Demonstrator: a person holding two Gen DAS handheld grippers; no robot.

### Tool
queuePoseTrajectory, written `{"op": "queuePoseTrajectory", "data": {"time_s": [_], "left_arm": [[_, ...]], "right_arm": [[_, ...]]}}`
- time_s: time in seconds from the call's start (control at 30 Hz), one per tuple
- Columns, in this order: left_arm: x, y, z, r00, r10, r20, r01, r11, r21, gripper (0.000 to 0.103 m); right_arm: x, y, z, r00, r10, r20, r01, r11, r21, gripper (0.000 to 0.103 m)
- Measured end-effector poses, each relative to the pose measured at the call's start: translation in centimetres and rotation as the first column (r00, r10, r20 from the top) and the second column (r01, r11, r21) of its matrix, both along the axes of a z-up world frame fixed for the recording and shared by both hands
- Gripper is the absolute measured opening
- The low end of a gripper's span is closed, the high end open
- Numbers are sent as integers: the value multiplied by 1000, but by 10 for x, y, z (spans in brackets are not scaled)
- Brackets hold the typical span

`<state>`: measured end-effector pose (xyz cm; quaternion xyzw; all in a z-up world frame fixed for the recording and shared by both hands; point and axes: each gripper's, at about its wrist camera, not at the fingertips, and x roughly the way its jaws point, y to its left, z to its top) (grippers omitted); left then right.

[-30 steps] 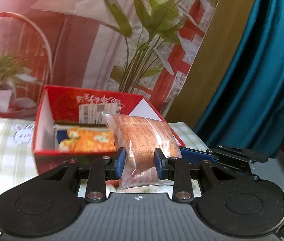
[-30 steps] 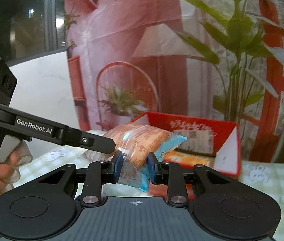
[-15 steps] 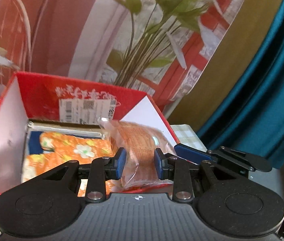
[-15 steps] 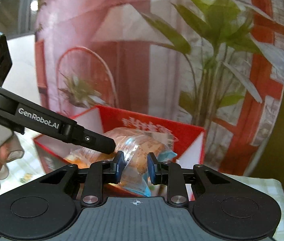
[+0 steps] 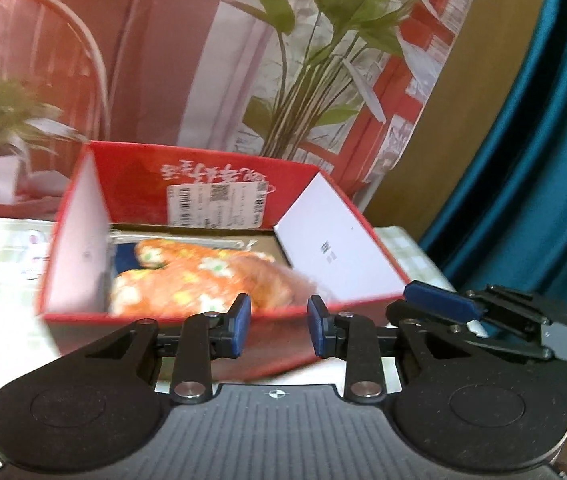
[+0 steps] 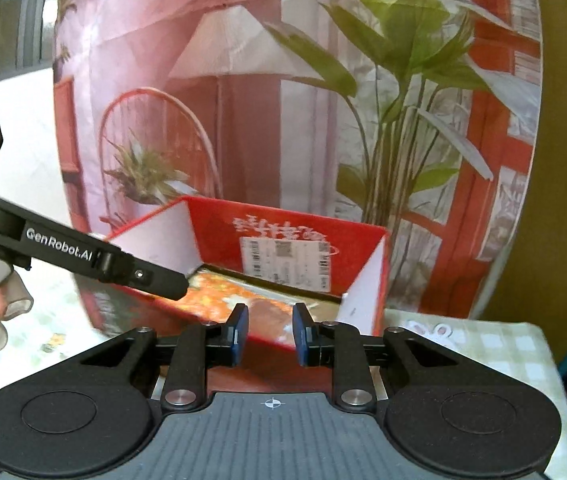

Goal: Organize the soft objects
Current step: 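Lower the bread bag into the box and open the right tool, then lower both tools to the pink knitted scarf and close on it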

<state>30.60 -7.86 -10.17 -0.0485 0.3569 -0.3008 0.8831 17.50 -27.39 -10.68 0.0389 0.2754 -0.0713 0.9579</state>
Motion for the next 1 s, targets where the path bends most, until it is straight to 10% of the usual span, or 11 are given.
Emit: {"op": "queuePoseTrajectory", "data": {"time_s": [0.53,1.0], "left_arm": [[-129,79,-20,994,82,-76,-77,995,71,45],[-192,116,-76,949,175,-262,-155,983,94,68]], "right_arm": [[-98,96,-19,998,52,-44,-49,996,71,24],[-157,141,-43,984,21,-176,-20,1000,5,73]]}}
